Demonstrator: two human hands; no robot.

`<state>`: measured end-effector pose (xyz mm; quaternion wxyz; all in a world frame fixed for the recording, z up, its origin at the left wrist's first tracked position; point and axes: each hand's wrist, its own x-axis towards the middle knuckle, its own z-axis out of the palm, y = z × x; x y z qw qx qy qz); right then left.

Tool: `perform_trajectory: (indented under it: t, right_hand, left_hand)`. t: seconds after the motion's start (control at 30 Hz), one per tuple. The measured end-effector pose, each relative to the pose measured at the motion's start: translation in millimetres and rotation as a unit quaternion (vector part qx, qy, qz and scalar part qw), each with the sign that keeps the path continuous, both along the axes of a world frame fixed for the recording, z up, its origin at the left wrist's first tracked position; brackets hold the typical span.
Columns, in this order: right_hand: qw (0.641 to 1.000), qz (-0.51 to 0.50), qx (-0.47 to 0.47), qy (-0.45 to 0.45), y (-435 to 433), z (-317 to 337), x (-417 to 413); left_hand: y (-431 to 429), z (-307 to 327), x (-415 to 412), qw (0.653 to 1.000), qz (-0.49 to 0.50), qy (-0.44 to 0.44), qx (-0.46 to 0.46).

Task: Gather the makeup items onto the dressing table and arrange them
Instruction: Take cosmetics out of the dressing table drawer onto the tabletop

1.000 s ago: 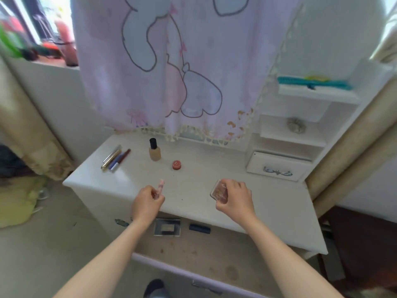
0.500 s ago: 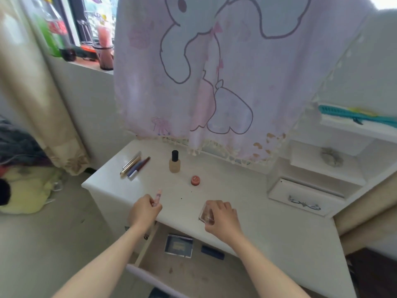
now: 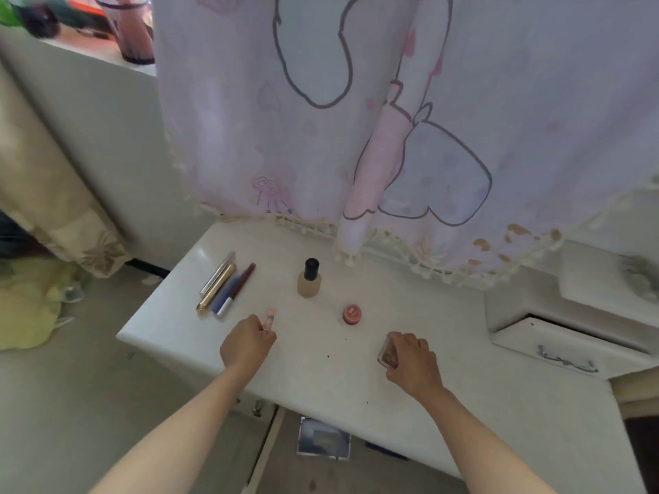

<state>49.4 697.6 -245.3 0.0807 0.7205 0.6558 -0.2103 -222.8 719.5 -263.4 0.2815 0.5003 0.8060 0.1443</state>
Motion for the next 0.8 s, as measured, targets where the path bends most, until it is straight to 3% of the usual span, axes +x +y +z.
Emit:
perform_trajectory:
  t: [0.23, 0.63, 0.8]
  right_hand:
    - [0.999, -0.033, -0.019, -0.018, 20.8, -17.2, -3.6]
    - [0.998, -0.041, -0.018, -0.033, 40.3, -30.1, -6.1]
    - [0.998, -0.047, 0.03, -0.027, 34.7, -28.2, -11.9]
  left_hand:
    - [23.4, -18.3, -8.1, 0.999, -0.029, 0.013, -0.018]
    - [53.6, -24.2, -30.7, 0.99, -0.054, 0.127, 0.032]
    - [54.2, -19.9, -36.0, 0.991, -0.048, 0.12, 0.043]
